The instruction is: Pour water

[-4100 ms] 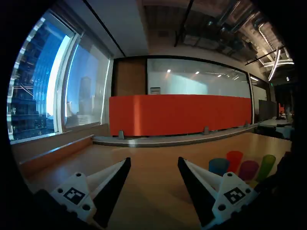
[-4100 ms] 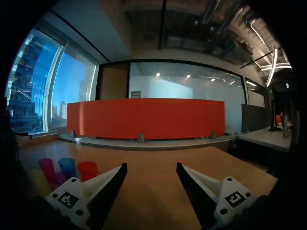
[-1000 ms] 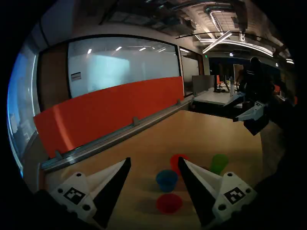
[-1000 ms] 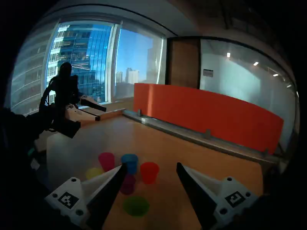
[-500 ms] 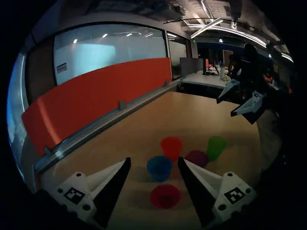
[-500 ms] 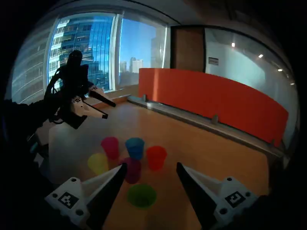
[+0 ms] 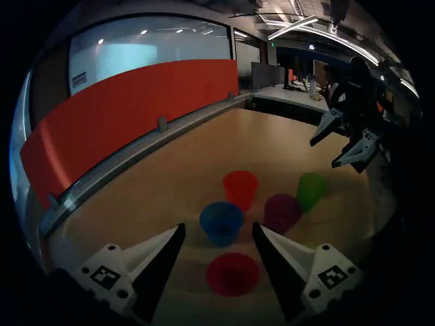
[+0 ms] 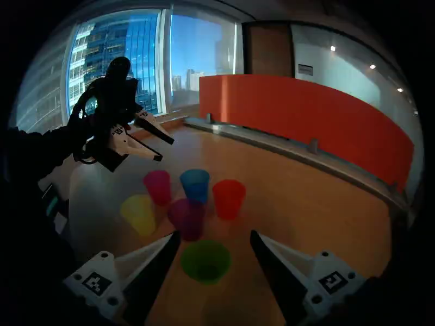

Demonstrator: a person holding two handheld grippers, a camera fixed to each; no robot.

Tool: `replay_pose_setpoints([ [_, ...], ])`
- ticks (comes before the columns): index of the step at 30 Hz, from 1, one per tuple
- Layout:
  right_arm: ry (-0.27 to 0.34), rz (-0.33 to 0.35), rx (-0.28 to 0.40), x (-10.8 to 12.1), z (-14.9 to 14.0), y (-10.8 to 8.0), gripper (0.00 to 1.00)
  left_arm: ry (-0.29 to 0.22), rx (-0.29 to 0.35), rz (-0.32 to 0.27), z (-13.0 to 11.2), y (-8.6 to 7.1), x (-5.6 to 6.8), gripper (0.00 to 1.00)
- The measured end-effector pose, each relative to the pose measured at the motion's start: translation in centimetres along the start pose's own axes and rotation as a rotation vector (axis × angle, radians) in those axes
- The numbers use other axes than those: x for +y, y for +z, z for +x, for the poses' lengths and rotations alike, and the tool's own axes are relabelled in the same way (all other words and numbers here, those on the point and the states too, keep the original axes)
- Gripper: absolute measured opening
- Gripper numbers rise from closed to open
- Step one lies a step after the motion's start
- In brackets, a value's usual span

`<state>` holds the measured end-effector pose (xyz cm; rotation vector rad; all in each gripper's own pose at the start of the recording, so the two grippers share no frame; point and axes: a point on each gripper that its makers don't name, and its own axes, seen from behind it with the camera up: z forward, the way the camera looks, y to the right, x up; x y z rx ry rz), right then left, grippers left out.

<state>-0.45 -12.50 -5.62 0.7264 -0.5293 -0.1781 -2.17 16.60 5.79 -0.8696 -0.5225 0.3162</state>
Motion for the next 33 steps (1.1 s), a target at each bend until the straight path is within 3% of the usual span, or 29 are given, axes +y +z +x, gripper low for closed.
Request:
replay_pose_setpoints([
  [19,0.017,0.030,-0.049,-0.6,-2.9,1.0,0.99,-0.010,-0.118,-0.050,-3.3,4.7,0.4,0.91],
  [33,0.028,0.034,-0.056,-0.6,-3.5,1.1,0.99,-0.026,-0.167,-0.069,-4.3,7.1,0.6,0.91],
])
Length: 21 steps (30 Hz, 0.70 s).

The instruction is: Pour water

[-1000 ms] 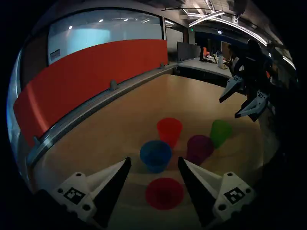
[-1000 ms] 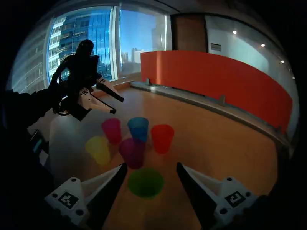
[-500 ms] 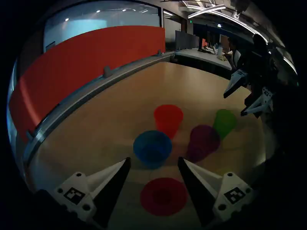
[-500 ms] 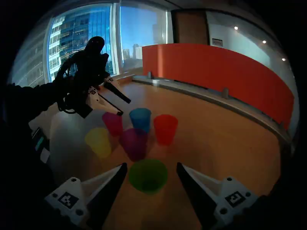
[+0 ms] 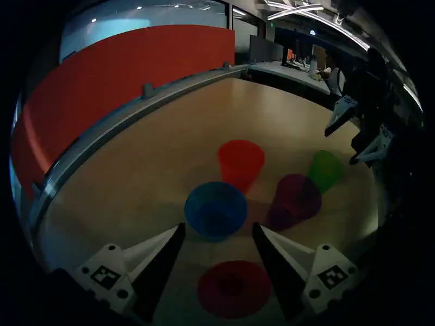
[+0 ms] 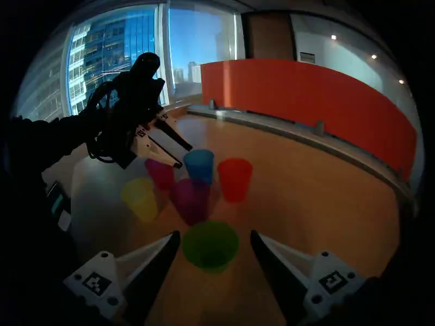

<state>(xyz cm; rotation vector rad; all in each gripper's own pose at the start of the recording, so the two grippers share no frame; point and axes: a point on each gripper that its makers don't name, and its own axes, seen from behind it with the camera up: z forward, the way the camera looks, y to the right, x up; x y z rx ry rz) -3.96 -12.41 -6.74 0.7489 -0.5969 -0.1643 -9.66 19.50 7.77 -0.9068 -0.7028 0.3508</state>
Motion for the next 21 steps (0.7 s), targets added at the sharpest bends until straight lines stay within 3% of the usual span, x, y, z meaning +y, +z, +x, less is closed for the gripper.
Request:
replay_pose_setpoints([
  [21,0.011,0.001,-0.014,0.4,-0.3,0.5,1.00,-0.010,0.002,-0.004,-0.1,3.0,0.0,0.91],
])
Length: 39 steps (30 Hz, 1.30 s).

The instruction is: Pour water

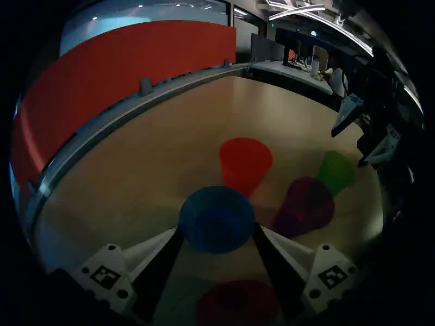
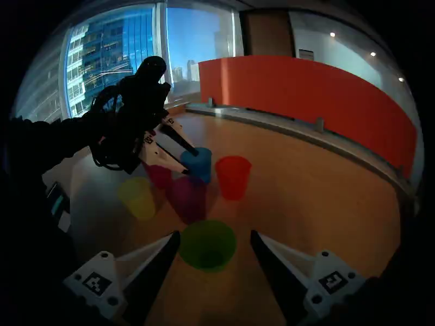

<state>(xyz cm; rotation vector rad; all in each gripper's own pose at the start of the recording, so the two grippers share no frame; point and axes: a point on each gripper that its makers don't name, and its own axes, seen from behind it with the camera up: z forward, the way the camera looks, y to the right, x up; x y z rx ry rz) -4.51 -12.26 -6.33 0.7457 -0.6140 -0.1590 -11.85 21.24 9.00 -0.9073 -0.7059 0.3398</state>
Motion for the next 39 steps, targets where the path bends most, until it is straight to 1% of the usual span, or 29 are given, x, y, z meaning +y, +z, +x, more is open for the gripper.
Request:
replay_pose_setpoints([
  [8,-0.001,0.002,-0.006,-0.1,-0.2,0.1,1.00,0.001,0.005,0.002,0.1,0.5,0.0,0.91],
  [13,-0.001,0.000,-0.008,-0.2,-0.2,0.1,1.00,-0.013,0.010,0.004,0.2,0.7,0.0,0.91],
  [19,-0.001,0.002,-0.010,-0.3,-0.4,0.0,0.99,-0.024,0.020,0.013,0.3,0.9,-0.1,0.86],
  [26,-0.001,0.009,-0.018,-0.6,-0.7,0.1,1.00,-0.024,0.023,0.013,0.3,0.9,-0.1,0.86],
  [39,-0.024,0.014,-0.059,-1.4,-2.7,1.2,1.00,-0.018,0.024,0.020,0.3,0.7,-0.3,0.86],
])
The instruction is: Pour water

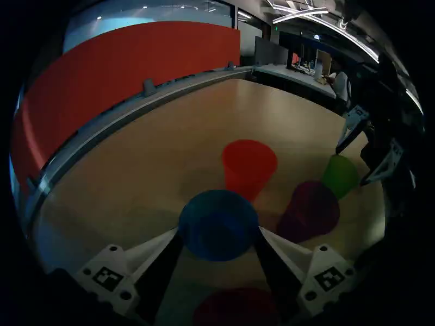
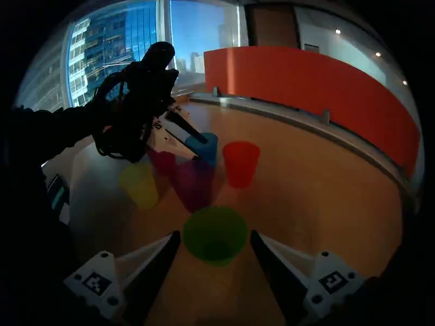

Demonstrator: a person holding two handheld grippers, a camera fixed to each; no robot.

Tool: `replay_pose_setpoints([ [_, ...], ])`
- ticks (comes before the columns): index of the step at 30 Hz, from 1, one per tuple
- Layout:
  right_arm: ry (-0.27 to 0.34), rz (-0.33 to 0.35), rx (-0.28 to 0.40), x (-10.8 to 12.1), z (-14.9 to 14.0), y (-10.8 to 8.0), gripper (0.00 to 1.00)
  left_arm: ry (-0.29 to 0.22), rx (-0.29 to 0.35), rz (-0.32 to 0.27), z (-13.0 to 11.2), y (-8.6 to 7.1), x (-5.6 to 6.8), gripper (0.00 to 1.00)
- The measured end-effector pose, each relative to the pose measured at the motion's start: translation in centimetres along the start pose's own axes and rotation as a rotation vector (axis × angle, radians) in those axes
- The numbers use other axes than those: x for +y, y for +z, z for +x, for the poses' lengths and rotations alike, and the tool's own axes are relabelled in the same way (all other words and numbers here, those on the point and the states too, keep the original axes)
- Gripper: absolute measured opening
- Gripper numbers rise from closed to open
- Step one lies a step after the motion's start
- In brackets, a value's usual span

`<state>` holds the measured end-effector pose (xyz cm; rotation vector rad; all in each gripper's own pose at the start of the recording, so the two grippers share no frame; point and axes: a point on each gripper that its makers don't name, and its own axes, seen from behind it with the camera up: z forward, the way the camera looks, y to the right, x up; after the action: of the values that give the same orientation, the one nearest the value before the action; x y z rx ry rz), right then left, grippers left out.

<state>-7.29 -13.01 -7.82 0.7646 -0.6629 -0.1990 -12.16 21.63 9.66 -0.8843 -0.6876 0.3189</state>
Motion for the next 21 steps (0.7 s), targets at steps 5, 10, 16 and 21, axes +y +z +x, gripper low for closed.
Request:
replay_pose_setpoints([
  [5,-0.014,-0.005,-0.018,0.0,-1.0,0.8,1.00,0.003,0.004,0.005,0.2,-0.1,-0.2,0.86],
  [10,-0.017,-0.011,-0.024,0.1,-1.6,1.9,1.00,0.004,0.013,0.005,0.6,-0.4,-0.2,0.85],
  [16,-0.008,-0.011,-0.013,0.2,-1.7,3.3,1.00,0.003,0.019,0.004,0.8,-0.9,-0.3,0.85],
  [21,-0.014,-0.026,0.003,0.7,-1.5,3.8,0.96,0.004,0.024,0.007,0.8,-1.4,-0.3,0.86],
])
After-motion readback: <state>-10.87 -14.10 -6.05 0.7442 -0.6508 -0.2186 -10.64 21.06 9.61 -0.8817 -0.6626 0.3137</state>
